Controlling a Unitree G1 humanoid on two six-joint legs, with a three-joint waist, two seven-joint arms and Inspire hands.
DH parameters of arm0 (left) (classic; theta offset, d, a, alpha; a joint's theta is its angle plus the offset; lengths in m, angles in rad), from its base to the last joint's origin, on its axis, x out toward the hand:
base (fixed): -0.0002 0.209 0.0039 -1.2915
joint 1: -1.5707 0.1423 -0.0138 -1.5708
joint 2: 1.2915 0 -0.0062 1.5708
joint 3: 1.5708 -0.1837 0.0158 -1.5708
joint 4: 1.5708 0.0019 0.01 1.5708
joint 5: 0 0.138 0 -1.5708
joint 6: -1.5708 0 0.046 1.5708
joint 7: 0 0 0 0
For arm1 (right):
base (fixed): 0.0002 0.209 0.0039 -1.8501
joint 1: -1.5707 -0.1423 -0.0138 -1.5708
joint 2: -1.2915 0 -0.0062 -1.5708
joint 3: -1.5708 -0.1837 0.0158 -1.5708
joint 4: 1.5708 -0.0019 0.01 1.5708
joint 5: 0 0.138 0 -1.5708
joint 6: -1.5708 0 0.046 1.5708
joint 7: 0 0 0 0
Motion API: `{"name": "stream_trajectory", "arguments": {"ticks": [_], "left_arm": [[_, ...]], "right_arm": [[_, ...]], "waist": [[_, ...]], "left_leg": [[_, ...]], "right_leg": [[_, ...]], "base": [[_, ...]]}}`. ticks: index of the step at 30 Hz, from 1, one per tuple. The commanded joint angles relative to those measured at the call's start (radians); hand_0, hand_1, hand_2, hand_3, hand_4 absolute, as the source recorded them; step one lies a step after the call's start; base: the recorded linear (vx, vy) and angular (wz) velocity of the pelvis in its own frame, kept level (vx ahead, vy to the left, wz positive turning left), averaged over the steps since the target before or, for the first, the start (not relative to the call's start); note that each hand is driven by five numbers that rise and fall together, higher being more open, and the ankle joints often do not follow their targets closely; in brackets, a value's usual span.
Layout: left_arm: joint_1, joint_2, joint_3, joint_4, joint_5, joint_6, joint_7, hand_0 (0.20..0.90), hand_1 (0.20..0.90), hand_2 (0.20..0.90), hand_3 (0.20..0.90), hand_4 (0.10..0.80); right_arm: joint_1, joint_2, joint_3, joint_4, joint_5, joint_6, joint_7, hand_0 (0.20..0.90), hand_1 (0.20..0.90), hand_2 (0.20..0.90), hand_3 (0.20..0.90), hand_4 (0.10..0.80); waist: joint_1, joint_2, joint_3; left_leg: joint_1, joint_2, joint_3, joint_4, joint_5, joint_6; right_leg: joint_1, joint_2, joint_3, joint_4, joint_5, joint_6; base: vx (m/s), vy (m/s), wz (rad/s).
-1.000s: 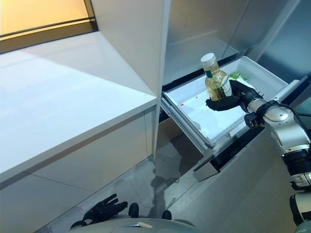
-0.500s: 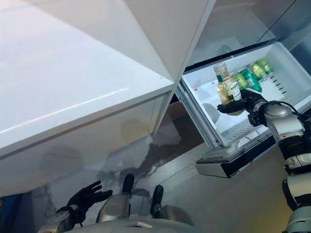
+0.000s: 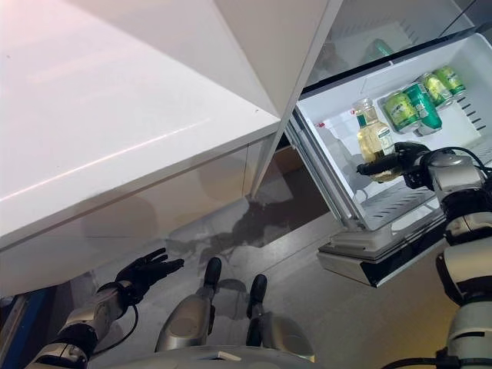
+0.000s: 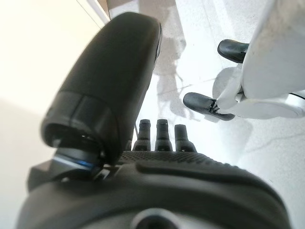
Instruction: Put drinks into fridge and close the fridge
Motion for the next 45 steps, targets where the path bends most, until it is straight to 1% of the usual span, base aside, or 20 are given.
{"name": "stream_trajectory", "arguments": {"ticks": [1, 7, 14, 18, 19, 20, 24, 25, 26, 27, 28, 29, 31, 32, 41, 43, 45], "left_arm": [[0.033, 0.052, -0.052, -0.003, -0.016, -0.006, 0.0, 0.9, 0.9, 0.9, 0.9, 0.8], [0.022, 0.054, -0.052, 0.006, -0.016, -0.009, -0.006, 0.9, 0.9, 0.9, 0.9, 0.8], [0.019, 0.06, -0.045, 0.014, -0.001, -0.017, -0.023, 0.9, 0.9, 0.9, 0.9, 0.8], [0.023, 0.064, -0.038, 0.012, 0.011, -0.015, -0.027, 0.9, 0.9, 0.9, 0.9, 0.8], [0.025, 0.063, -0.036, 0.012, 0.015, -0.016, -0.029, 0.9, 0.9, 0.9, 0.9, 0.8], [0.027, 0.063, -0.035, 0.013, 0.018, -0.017, -0.029, 0.9, 0.9, 0.9, 0.9, 0.8], [0.032, 0.06, -0.029, 0.013, 0.032, -0.019, -0.033, 0.9, 0.9, 0.9, 0.9, 0.8], [0.033, 0.06, -0.03, 0.009, 0.031, -0.016, -0.03, 0.9, 0.9, 0.9, 0.9, 0.8], [0.033, 0.06, -0.03, 0.008, 0.032, -0.015, -0.029, 0.9, 0.9, 0.9, 0.9, 0.8], [0.032, 0.059, -0.031, 0.006, 0.035, -0.014, -0.027, 0.9, 0.9, 0.9, 0.9, 0.8], [0.032, 0.058, -0.032, 0.005, 0.035, -0.014, -0.026, 0.9, 0.9, 0.9, 0.9, 0.8], [0.033, 0.058, -0.032, 0.005, 0.035, -0.015, -0.025, 0.9, 0.9, 0.9, 0.9, 0.8], [0.034, 0.059, -0.031, 0.006, 0.034, -0.017, -0.023, 0.9, 0.9, 0.9, 0.9, 0.8], [0.035, 0.06, -0.031, 0.006, 0.035, -0.018, -0.023, 0.9, 0.9, 0.9, 0.9, 0.8], [0.035, 0.056, -0.029, 0.007, 0.042, -0.016, -0.016, 0.9, 0.9, 0.9, 0.9, 0.8], [0.034, 0.054, -0.029, 0.006, 0.04, -0.013, -0.01, 0.9, 0.9, 0.9, 0.9, 0.8], [0.034, 0.053, -0.029, 0.011, 0.04, -0.016, -0.008, 0.9, 0.9, 0.9, 0.9, 0.8]], "right_arm": [[-0.197, -0.072, 0.055, 0.025, -0.085, -0.011, 0.048, 0.3, 0.3, 0.3, 0.2, 0.1], [-0.219, -0.039, 0.075, 0.108, -0.136, -0.004, 0.074, 0.3, 0.3, 0.3, 0.2, 0.1], [-0.21, -0.014, 0.077, 0.165, -0.225, 0.035, 0.176, 0.3, 0.3, 0.3, 0.2, 0.1], [-0.203, -0.006, 0.069, 0.186, -0.251, 0.058, 0.191, 0.3, 0.3, 0.3, 0.2, 0.1], [-0.201, -0.001, 0.066, 0.192, -0.259, 0.068, 0.198, 0.34, 0.34, 0.34, 0.247, 0.147], [-0.199, 0.001, 0.064, 0.196, -0.268, 0.071, 0.205, 0.352, 0.352, 0.352, 0.26, 0.16], [-0.19, 0.006, 0.047, 0.213, -0.285, 0.083, 0.205, 0.359, 0.359, 0.359, 0.269, 0.169], [-0.185, 0.006, 0.043, 0.216, -0.291, 0.084, 0.207, 0.439, 0.439, 0.439, 0.362, 0.262], [-0.183, 0.006, 0.041, 0.217, -0.294, 0.085, 0.208, 0.458, 0.458, 0.458, 0.384, 0.284], [-0.179, 0.008, 0.038, 0.221, -0.298, 0.089, 0.21, 0.526, 0.526, 0.526, 0.464, 0.364], [-0.177, 0.008, 0.036, 0.222, -0.299, 0.088, 0.211, 0.653, 0.653, 0.653, 0.612, 0.512], [-0.174, 0.008, 0.032, 0.224, -0.302, 0.086, 0.21, 0.747, 0.747, 0.747, 0.722, 0.622], [-0.169, 0.008, 0.026, 0.225, -0.3, 0.089, 0.201, 0.773, 0.773, 0.773, 0.752, 0.652], [-0.164, 0.011, 0.022, 0.226, -0.3, 0.087, 0.195, 0.9, 0.9, 0.9, 0.9, 0.8], [-0.139, 0.014, -0.005, 0.226, -0.29, 0.071, 0.16, 0.9, 0.9, 0.9, 0.9, 0.8], [-0.137, 0.014, -0.011, 0.223, -0.268, 0.067, 0.116, 0.9, 0.9, 0.9, 0.9, 0.8], [-0.136, 0.012, -0.017, 0.219, -0.269, 0.065, 0.109, 0.9, 0.9, 0.9, 0.9, 0.8]], "waist": [[0.028, 0.001, -0.031], [0.045, 0.008, -0.021], [0.064, 0.01, -0.012], [0.071, 0.008, -0.012], [0.073, 0.008, -0.011], [0.075, 0.007, -0.012], [0.08, 0.006, -0.012], [0.08, 0.007, -0.012], [0.081, 0.007, -0.012], [0.081, 0.006, -0.012], [0.081, 0.006, -0.012], [0.081, 0.006, -0.012], [0.082, 0.006, -0.011], [0.082, 0.006, -0.011], [0.08, 0.002, -0.019], [0.078, 0.002, -0.019], [0.076, 0.001, -0.021]], "left_leg": [[-0.056, -0.029, -0.015, 0.048, -0.046, 0.02], [-0.067, -0.031, -0.023, 0.052, -0.041, 0.017], [-0.08, -0.033, -0.029, 0.058, -0.038, 0.015], [-0.078, -0.031, -0.03, 0.057, -0.037, 0.014], [-0.077, -0.031, -0.031, 0.057, -0.036, 0.014], [-0.078, -0.031, -0.031, 0.057, -0.037, 0.014], [-0.078, -0.033, -0.035, 0.061, -0.036, 0.015], [-0.078, -0.033, -0.036, 0.063, -0.036, 0.015], [-0.078, -0.033, -0.036, 0.063, -0.036, 0.015], [-0.078, -0.033, -0.036, 0.064, -0.036, 0.015], [-0.078, -0.033, -0.037, 0.065, -0.036, 0.015], [-0.078, -0.034, -0.037, 0.065, -0.037, 0.016], [-0.078, -0.034, -0.037, 0.066, -0.037, 0.016], [-0.078, -0.034, -0.036, 0.067, -0.037, 0.016], [-0.075, -0.032, -0.036, 0.068, -0.038, 0.017], [-0.071, -0.03, -0.035, 0.069, -0.04, 0.018], [-0.069, -0.029, -0.034, 0.069, -0.04, 0.018]], "right_leg": [[-0.087, 0.011, -0.004, 0.04, 0.087, 0.042], [-0.095, 0.006, -0.017, 0.046, 0.087, 0.042], [-0.102, 0.001, -0.033, 0.052, 0.084, 0.042], [-0.099, 0.0, -0.04, 0.052, 0.085, 0.043], [-0.099, 0.0, -0.04, 0.052, 0.085, 0.043], [-0.099, 0.0, -0.041, 0.052, 0.085, 0.043], [-0.095, 0.0, -0.043, 0.053, 0.085, 0.043], [-0.096, 0.001, -0.042, 0.055, 0.085, 0.043], [-0.096, 0.001, -0.042, 0.055, 0.085, 0.043], [-0.096, 0.001, -0.042, 0.056, 0.085, 0.043], [-0.096, 0.001, -0.042, 0.057, 0.085, 0.043], [-0.096, 0.002, -0.042, 0.057, 0.085, 0.043], [-0.095, 0.002, -0.042, 0.057, 0.085, 0.043], [-0.095, 0.002, -0.042, 0.057, 0.086, 0.043], [-0.092, 0.004, -0.038, 0.057, 0.086, 0.043], [-0.09, 0.004, -0.036, 0.059, 0.085, 0.044], [-0.089, 0.005, -0.034, 0.059, 0.085, 0.044]], "base": [[-0.001, -0.016, 0.08], [0.0, -0.017, 0.09], [0.002, -0.025, 0.08], [0.023, -0.036, 0.04], [0.02, -0.03, -0.01], [0.0, 0.0, 0.0], [0.008, -0.005, 0.01], [0.0, 0.0, 0.0], [0.0, 0.0, 0.0], [0.0, 0.0, 0.0], [0.0, 0.0, 0.0], [0.0, 0.0, 0.0], [0.0, 0.0, 0.0], [0.0, 0.0, 0.0], [0.001, -0.002, 0.0], [0.0, 0.0, 0.0], [0.0, 0.0, 0.0]]}}
